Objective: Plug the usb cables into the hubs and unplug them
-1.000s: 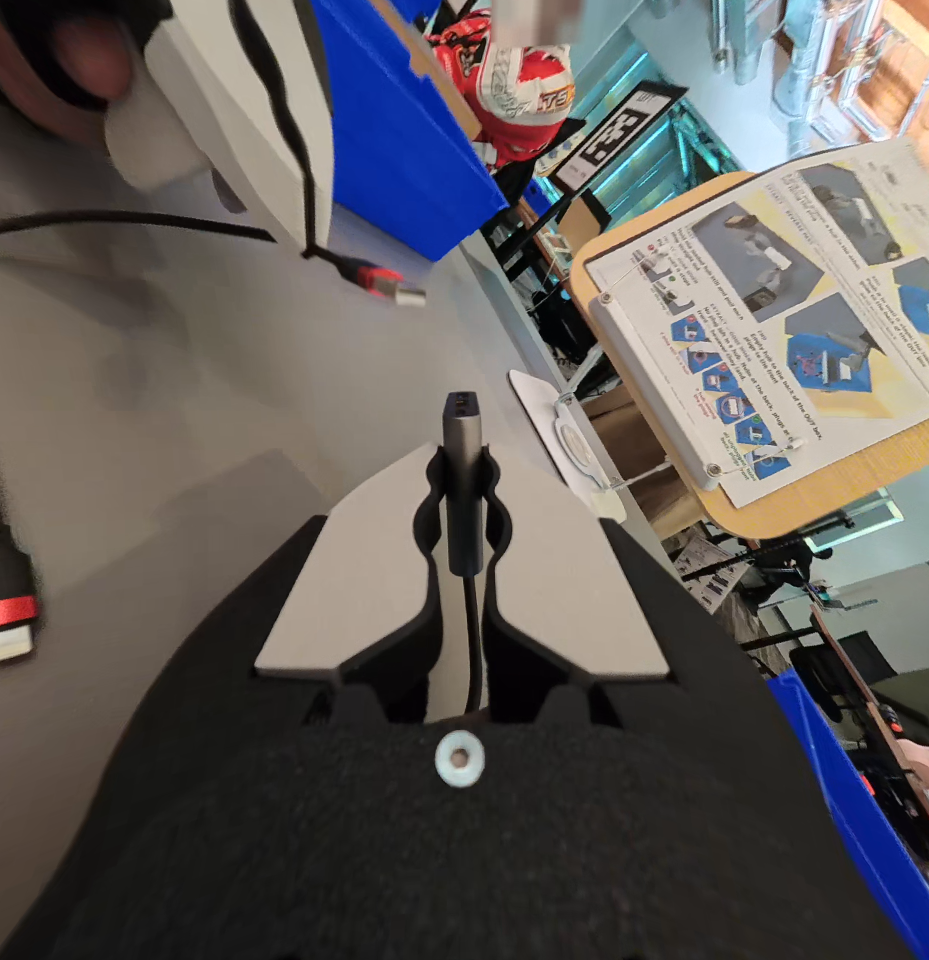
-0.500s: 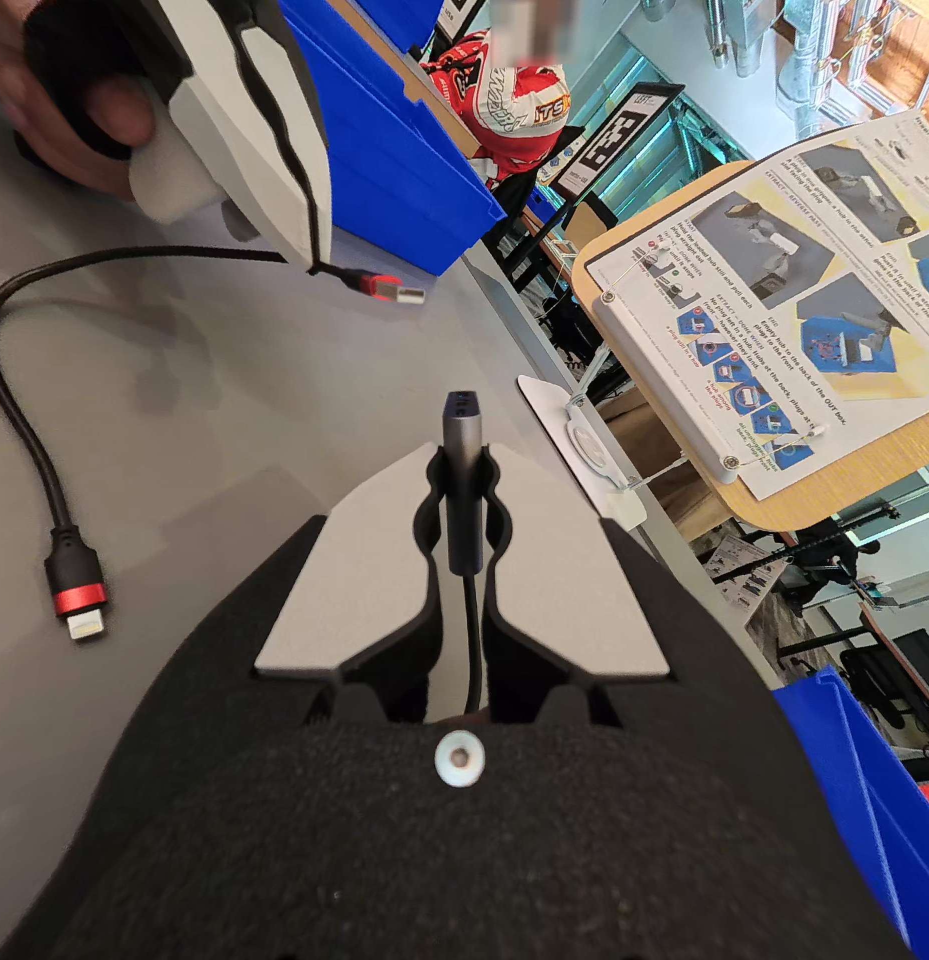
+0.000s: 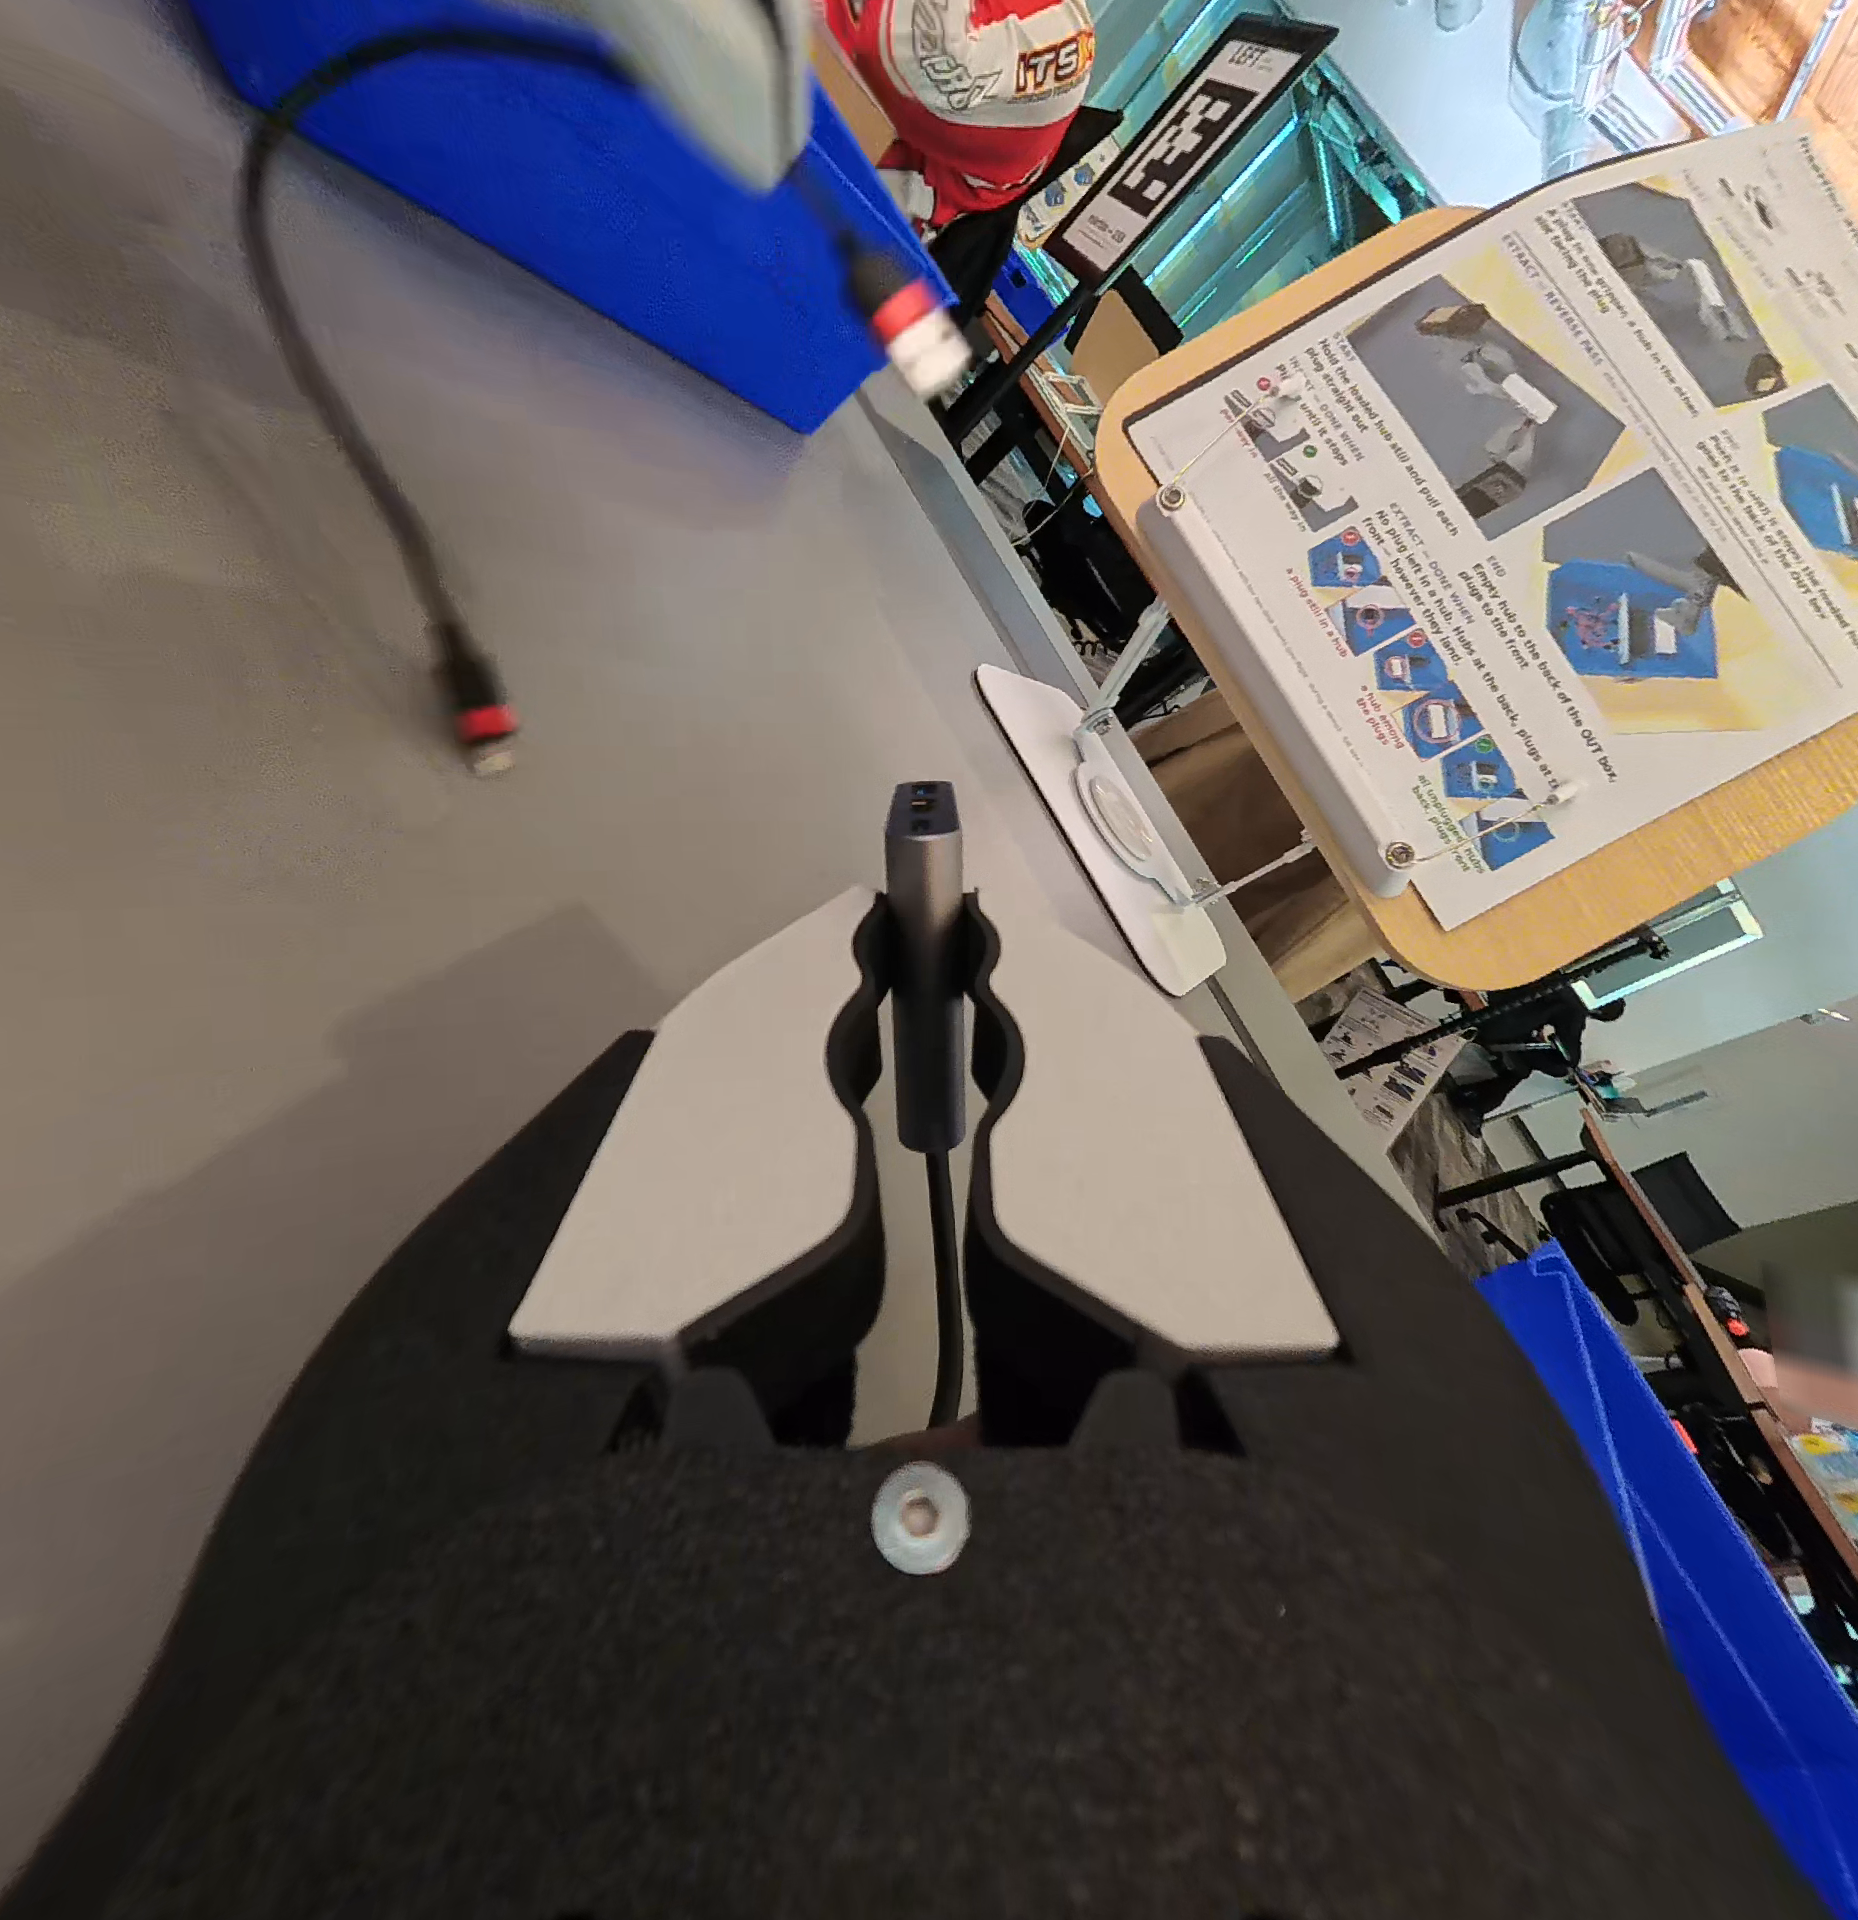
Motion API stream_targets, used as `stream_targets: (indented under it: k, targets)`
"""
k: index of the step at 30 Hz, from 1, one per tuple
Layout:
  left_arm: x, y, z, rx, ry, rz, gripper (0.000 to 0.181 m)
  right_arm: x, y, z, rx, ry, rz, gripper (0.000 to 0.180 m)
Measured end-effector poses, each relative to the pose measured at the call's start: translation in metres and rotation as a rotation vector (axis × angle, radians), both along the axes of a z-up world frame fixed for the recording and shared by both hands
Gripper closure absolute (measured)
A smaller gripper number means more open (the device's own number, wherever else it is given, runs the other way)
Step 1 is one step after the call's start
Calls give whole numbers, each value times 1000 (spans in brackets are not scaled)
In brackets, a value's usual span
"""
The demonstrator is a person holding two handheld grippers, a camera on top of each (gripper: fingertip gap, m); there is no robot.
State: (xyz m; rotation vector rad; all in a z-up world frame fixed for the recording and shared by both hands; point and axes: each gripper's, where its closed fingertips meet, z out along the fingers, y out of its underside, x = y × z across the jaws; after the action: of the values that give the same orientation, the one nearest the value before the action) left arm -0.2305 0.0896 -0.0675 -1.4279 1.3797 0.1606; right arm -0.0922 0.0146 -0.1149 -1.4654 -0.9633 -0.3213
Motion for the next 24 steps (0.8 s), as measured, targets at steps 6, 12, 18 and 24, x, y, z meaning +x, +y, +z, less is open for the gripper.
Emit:
stream_targets:
  k: [6, 12, 18, 24]
  targets:
    - [13, -3, 4, 191, 164, -37, 178, 3, 0, 2, 8, 7, -14, 167]
    - [15, -36, -61, 100, 186, -62, 177, 6, -1, 0, -3, 6, -26, 167]
    - [14, -80, -92, -90, 192, -110, 145, 6, 0, -3, -14, 3, -27, 167]
    - [23, -110, -86, -417, -42, -127, 144, 6, 0, -5, -37, 21, -23, 167]
